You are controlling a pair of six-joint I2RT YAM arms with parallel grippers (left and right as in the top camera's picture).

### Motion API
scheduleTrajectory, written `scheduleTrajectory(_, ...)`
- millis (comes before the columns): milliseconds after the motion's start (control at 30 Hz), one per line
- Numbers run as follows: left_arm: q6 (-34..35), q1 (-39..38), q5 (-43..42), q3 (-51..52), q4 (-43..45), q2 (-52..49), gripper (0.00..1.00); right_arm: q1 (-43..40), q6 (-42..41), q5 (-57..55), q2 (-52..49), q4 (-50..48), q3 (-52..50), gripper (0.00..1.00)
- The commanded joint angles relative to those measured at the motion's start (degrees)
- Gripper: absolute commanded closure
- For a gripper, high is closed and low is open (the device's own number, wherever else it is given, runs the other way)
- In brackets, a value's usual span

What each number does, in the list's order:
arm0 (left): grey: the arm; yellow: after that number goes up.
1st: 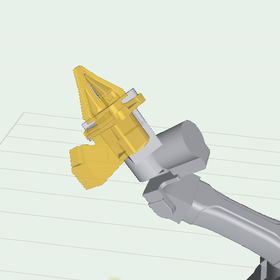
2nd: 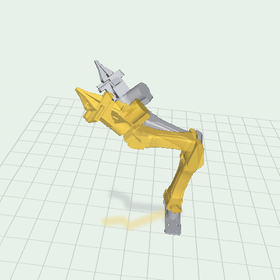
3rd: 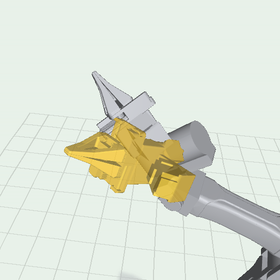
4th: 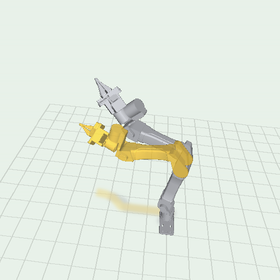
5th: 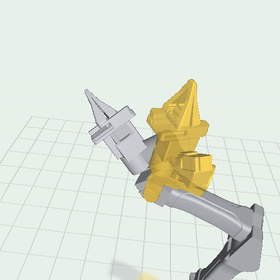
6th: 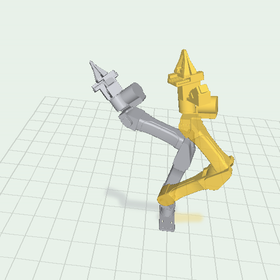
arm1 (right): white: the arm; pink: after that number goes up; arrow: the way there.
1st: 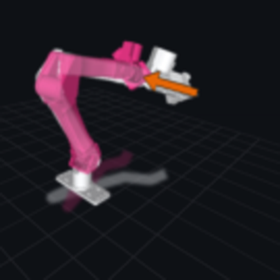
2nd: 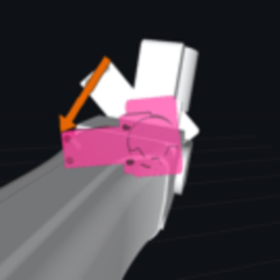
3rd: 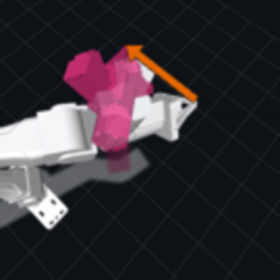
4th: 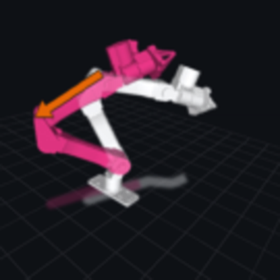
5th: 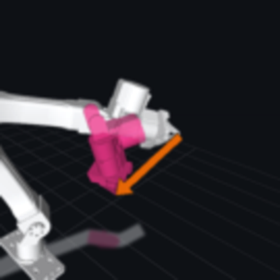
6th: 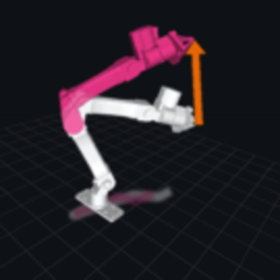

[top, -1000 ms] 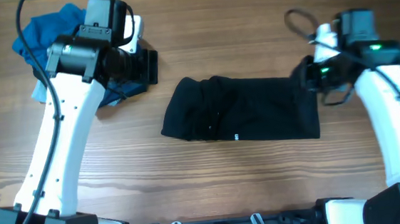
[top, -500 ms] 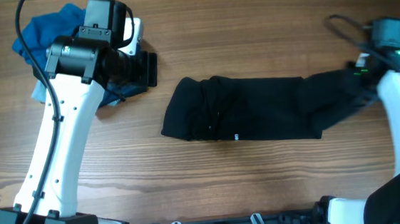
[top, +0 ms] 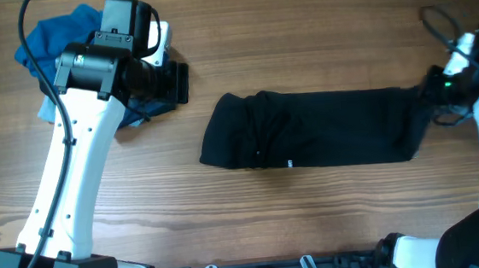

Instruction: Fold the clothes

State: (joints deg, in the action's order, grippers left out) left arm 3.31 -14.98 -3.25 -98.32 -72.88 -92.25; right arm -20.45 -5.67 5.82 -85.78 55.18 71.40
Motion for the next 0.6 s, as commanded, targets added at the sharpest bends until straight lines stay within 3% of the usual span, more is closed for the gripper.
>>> scheduleTrajectory(0, 0.3, 0.3, 0.1, -0.4, 0.1, 0.5, 0.23, 6.6, 1.0, 1.9, 1.0, 3.2, 0.2, 0.95)
scheduleTrajectory(133, 0.3, 0.3, 0.1, -0.4, 0.1, 0.5, 0.23, 15.6, 1.0, 1.9, 0.9, 7.2, 0.1, 0.94)
scheduleTrajectory(233, 0.3, 0.3, 0.1, -0.4, 0.0, 0.5, 0.22, 21.7, -0.3, 1.9, 0.9, 7.4, -0.5, 0.88)
scheduleTrajectory(300, 0.3, 0.3, 0.1, -0.4, 0.1, 0.5, 0.22, 24.6, -2.0, 1.9, 0.8, 6.7, -1.8, 0.64)
scheduleTrajectory(400, 0.3, 0.3, 0.1, -0.4, 0.1, 0.5, 0.21, 25.9, -2.0, 0.7, 0.8, 6.0, -2.5, 0.36)
scheduleTrajectory(567, 0.3, 0.3, 0.1, -0.4, 0.4, 0.5, 0.20, 20.7, -4.0, -0.5, 0.8, 2.1, -2.5, 0.34)
